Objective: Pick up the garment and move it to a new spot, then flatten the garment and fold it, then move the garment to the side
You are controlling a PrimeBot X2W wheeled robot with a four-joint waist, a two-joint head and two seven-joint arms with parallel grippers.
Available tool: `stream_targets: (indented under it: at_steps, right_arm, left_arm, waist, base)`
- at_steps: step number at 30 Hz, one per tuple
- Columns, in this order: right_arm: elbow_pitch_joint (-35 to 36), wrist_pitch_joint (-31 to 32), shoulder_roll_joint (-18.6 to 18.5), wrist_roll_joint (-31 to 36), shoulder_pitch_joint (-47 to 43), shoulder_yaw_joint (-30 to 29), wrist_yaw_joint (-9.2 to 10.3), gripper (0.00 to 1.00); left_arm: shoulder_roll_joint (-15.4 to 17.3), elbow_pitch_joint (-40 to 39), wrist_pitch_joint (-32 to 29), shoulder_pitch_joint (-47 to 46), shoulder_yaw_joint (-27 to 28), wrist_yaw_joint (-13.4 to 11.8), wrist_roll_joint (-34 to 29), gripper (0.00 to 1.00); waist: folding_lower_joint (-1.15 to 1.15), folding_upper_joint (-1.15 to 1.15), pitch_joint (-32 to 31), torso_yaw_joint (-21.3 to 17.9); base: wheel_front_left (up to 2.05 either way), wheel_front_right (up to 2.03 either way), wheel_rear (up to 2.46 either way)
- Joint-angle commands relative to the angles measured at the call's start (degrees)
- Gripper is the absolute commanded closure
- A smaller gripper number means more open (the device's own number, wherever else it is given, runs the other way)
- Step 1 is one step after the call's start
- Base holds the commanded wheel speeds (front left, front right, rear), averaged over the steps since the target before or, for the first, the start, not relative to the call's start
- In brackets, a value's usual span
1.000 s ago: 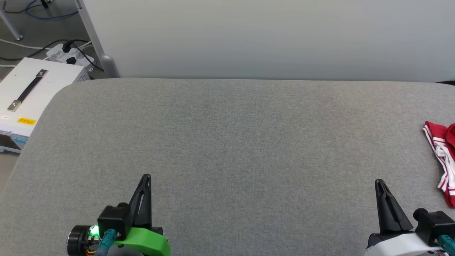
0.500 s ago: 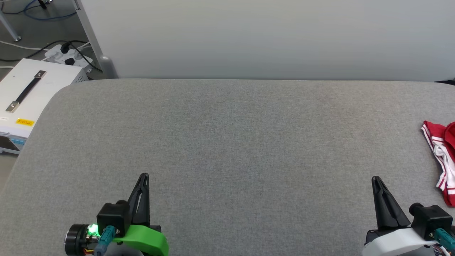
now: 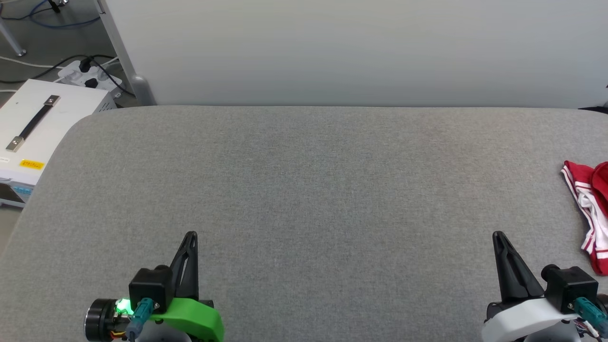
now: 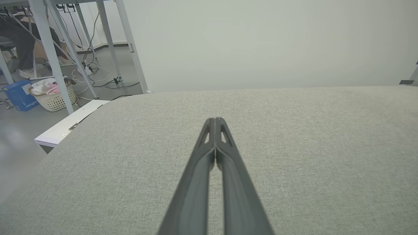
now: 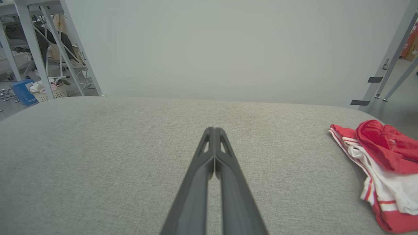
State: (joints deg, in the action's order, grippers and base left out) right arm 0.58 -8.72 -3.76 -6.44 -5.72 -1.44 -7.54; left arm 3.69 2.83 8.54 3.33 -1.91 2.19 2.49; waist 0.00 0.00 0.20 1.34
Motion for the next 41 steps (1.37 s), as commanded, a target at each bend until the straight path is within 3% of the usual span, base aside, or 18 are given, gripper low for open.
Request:
stream_targets:
  at_steps: [1,41]
  right_arm:
    - [-0.12,0.39,0.27,0.60,0.95,0.20,0.02,1.00]
    - [-0.38,5.02,0.61,3.85,3.60,0.89,0.04,1.00]
  left_arm:
    - [-0.30,-0.40,-0.24,-1.20,0.13,-0.60,-0.34,1.00]
    - [-0.58,-1.75,-4.85,-2.38,1.12,-1.48,-1.53,1.00]
  waist:
    - [0.00,0.00,0.00,-0.02]
    - [0.00,0.00,-0.11,-0.75]
  base:
    - [0.00,0.00,0.00]
    - [0.00,0.00,0.00]
